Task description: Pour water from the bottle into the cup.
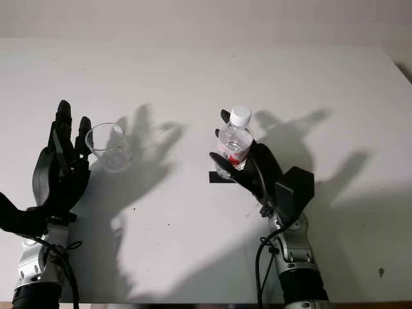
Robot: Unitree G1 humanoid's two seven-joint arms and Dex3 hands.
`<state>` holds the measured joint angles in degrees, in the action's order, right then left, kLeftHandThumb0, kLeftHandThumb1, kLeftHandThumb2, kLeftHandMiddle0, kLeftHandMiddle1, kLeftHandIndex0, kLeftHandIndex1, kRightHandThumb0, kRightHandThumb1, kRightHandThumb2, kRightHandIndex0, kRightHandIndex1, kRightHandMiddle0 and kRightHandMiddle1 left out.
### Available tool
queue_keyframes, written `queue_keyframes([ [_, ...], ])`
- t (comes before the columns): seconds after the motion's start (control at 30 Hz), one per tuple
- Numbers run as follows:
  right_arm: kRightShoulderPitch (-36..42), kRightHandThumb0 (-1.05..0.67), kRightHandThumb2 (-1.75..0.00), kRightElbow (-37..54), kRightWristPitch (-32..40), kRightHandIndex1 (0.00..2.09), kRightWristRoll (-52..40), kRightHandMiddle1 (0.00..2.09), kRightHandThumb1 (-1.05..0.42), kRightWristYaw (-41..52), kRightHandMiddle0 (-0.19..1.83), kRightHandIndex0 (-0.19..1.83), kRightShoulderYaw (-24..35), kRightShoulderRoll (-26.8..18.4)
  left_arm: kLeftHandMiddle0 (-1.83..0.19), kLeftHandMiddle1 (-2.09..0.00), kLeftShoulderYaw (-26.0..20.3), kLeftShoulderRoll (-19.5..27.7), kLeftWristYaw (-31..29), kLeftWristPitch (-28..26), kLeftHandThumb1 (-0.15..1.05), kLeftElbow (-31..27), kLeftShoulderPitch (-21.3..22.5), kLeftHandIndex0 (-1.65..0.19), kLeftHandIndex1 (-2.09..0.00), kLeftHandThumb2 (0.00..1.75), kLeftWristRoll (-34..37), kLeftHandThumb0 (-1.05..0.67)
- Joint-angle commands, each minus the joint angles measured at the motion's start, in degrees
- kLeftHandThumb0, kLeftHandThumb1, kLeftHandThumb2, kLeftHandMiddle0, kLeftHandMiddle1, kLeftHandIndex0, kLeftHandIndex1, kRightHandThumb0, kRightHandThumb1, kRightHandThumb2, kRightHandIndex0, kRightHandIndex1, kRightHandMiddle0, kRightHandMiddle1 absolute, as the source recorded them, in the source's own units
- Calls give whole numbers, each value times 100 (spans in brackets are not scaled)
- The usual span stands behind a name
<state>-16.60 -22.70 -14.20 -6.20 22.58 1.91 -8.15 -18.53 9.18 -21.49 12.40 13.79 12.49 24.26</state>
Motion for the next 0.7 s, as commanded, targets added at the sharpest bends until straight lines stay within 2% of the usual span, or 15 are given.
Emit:
queue_keyframes([
  [0.0, 329, -70, -7, -260, 28, 13, 69, 9, -104, 14, 2, 4, -58, -44, 19, 0, -18, 39, -41, 0, 105, 62, -91, 19, 0, 72, 6, -77],
  [0.13, 276, -73, -5, -373, -171, 5, 87, 4, -102, 119, -6, -10, -58, -123, 19, 0, -36, 38, -121, 1, 105, 106, -73, 19, 0, 72, 64, -77],
  [0.23, 160, -86, -5, -549, -236, 0, 38, 0, -99, 304, -17, -18, -26, -231, 19, 0, -35, 40, -93, 17, 105, 116, -63, 19, 0, 71, 22, -77],
  [0.53, -92, -97, -5, -1058, -403, 0, -91, 0, -100, 33, -19, -19, 289, -216, 19, 0, -43, 33, -112, 29, 105, 138, -56, 19, 0, 71, 41, -77],
  [0.67, -1, -95, -5, -675, -177, 0, -161, 0, -98, 222, -19, -19, 219, -280, 19, 0, -42, 29, -97, -1, 105, 84, -89, 19, 0, 71, 41, -76],
])
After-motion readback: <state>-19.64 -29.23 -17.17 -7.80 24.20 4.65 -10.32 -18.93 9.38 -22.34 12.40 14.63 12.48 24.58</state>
